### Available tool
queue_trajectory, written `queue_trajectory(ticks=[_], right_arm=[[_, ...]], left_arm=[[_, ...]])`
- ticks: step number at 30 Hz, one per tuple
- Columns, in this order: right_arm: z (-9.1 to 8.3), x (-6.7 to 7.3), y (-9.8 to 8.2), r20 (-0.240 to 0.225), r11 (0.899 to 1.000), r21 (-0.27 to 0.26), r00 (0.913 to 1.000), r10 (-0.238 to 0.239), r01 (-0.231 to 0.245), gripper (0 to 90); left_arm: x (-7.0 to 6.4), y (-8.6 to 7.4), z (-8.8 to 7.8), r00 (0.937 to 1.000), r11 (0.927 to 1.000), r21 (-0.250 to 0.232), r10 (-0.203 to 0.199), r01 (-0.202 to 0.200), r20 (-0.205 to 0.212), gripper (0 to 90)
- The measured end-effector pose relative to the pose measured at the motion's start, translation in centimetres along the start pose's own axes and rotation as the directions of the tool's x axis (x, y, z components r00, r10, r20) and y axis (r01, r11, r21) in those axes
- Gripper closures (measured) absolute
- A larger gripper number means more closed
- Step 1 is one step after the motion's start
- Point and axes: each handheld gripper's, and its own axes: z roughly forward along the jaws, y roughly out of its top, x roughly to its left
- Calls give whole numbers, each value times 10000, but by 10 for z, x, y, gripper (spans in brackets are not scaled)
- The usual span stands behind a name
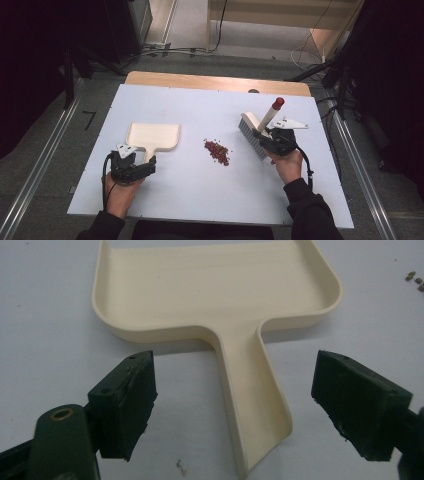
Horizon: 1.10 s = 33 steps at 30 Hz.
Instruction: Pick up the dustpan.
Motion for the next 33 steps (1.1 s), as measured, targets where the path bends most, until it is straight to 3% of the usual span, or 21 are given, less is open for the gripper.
queue_trajectory(ticks=[6, 18, 33], right_arm=[[0, 0, 0, 17, 10000, 12, 10000, -10, 10, 638], [1, 1, 0, 24, 10000, 19, 10000, -15, 15, 638], [1, 1, 0, 67, 10000, 1, 10000, -1, 1, 638]], left_arm=[[-6, 2, 9, 9995, 9995, 199, 237, -232, -230, 238], [-8, 2, 19, 9970, 9984, 362, 456, -434, -625, 417], [-11, 4, 28, 9971, 9977, 480, 501, -473, -577, 530]])
